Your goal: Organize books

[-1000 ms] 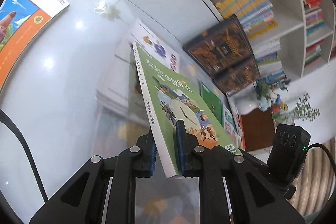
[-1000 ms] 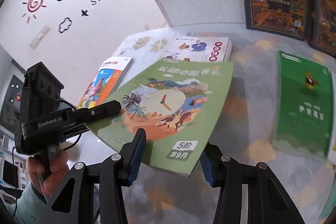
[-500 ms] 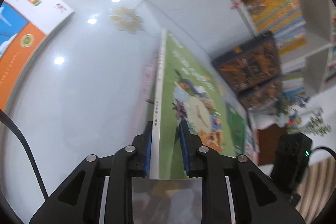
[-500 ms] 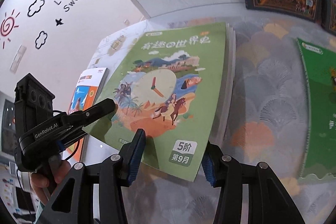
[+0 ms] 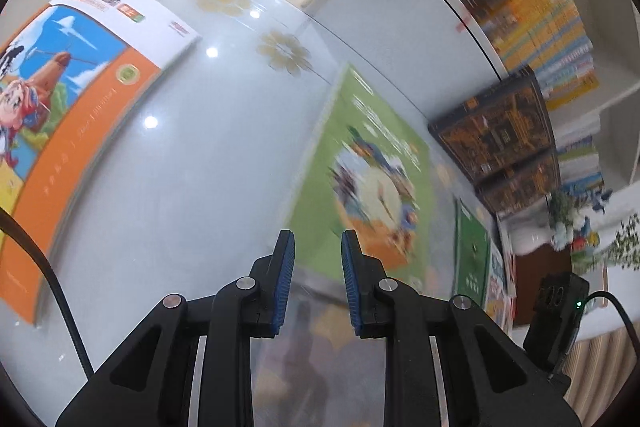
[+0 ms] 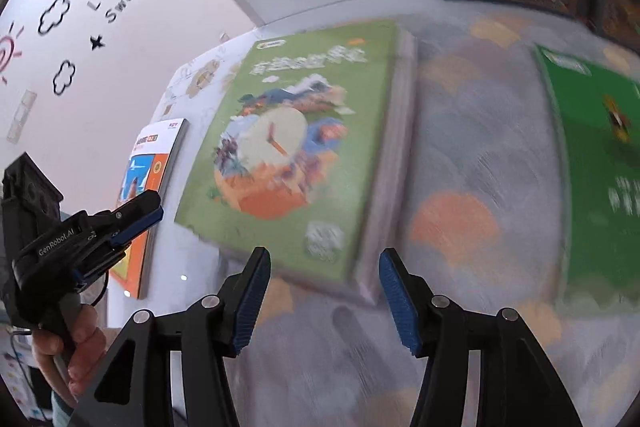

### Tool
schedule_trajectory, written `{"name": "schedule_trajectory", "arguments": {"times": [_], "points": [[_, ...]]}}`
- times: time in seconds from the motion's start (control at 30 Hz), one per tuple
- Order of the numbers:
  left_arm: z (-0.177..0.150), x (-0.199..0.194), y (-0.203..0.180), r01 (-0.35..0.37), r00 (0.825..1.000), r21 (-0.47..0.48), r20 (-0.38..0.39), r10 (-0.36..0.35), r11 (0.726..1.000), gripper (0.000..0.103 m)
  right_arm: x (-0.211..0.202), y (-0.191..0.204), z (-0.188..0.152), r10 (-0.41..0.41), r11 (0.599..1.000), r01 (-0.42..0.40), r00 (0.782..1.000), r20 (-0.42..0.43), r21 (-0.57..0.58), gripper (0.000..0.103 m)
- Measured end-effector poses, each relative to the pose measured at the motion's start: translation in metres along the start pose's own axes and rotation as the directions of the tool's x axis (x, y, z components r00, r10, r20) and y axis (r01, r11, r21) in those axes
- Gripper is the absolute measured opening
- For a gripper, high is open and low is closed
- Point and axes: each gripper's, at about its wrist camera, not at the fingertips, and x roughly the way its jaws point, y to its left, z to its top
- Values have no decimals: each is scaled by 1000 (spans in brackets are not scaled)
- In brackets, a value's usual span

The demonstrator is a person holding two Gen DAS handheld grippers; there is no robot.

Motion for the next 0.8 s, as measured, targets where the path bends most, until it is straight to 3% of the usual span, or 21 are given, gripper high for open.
{"name": "schedule_trajectory", "arguments": {"times": [0.1,0.4,0.6,0.77,0.8], "points": [[-13,6,-24,16,999,30,-33,-15,999,20,-22,-29,-22,0,999,-1,1000,14,52,55],[-73,42,-150,104,985,210,-157,-71,972,23,-95,-147,-74,-5,964,-4,999,35,266,55],[-130,80,-230,168,955,312,-286,-76,935,23,-156,-208,-97,-52,958,20,993,103,287,57],[-163,117,-283,221,925,325,-370,-92,919,33,-199,-254,-97,-116,954,68,982,149,293,61],[-167,128,-291,235,912,322,-399,-94,917,43,-204,-262,-97,-119,953,69,980,158,295,61]]}}
